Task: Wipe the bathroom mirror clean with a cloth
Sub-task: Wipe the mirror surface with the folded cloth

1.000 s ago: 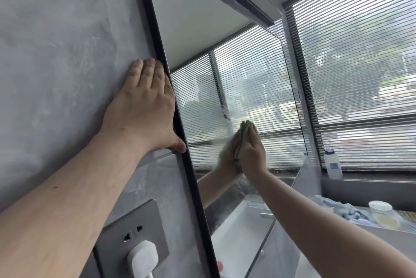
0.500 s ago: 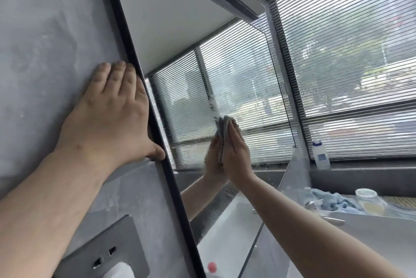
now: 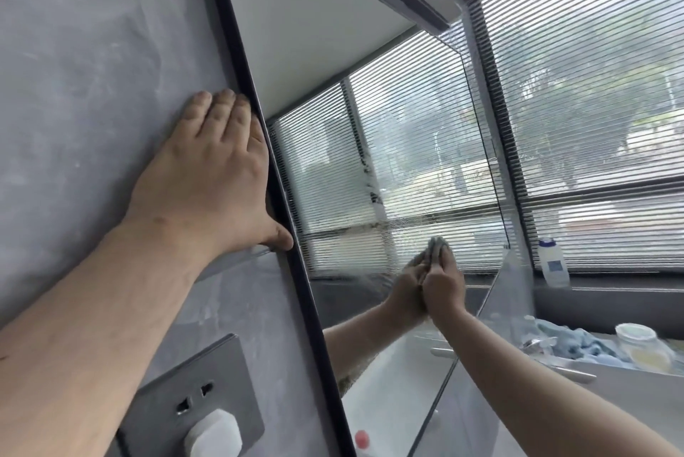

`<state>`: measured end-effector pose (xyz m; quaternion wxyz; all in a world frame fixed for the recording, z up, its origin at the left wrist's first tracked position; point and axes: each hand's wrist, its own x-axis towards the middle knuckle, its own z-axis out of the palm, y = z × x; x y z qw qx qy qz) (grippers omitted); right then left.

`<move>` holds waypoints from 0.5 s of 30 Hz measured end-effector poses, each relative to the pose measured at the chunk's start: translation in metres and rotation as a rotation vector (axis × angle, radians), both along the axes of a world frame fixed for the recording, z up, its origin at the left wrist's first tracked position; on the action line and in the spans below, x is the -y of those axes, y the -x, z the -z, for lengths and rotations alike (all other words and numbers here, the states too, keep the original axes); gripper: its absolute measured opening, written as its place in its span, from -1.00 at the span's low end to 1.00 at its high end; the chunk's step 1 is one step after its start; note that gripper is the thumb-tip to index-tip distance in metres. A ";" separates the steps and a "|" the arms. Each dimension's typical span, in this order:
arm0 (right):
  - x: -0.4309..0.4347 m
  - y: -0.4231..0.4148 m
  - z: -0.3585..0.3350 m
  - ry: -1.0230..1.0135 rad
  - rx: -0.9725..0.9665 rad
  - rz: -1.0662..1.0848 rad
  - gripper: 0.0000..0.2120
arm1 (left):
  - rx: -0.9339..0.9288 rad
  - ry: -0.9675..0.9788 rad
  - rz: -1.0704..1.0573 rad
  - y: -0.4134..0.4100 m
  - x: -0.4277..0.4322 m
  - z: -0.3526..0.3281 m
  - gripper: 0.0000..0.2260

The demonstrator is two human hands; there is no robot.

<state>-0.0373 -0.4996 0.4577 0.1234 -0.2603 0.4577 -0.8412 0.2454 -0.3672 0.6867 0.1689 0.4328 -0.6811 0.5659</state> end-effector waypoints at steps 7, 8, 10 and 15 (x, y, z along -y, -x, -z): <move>-0.015 -0.037 -0.130 0.186 -0.402 0.031 -0.54 | 0.009 0.008 -0.003 -0.002 0.000 -0.001 0.38; -0.015 -0.045 -0.147 0.250 -0.440 0.040 -0.55 | 0.008 0.012 -0.006 -0.002 0.000 0.000 0.38; -0.018 -0.058 -0.178 0.326 -0.530 0.043 -0.53 | -0.001 0.013 0.001 -0.001 0.000 0.000 0.39; -0.020 -0.068 -0.199 0.404 -0.653 -0.001 -0.59 | -0.014 0.018 0.030 -0.002 0.002 -0.001 0.37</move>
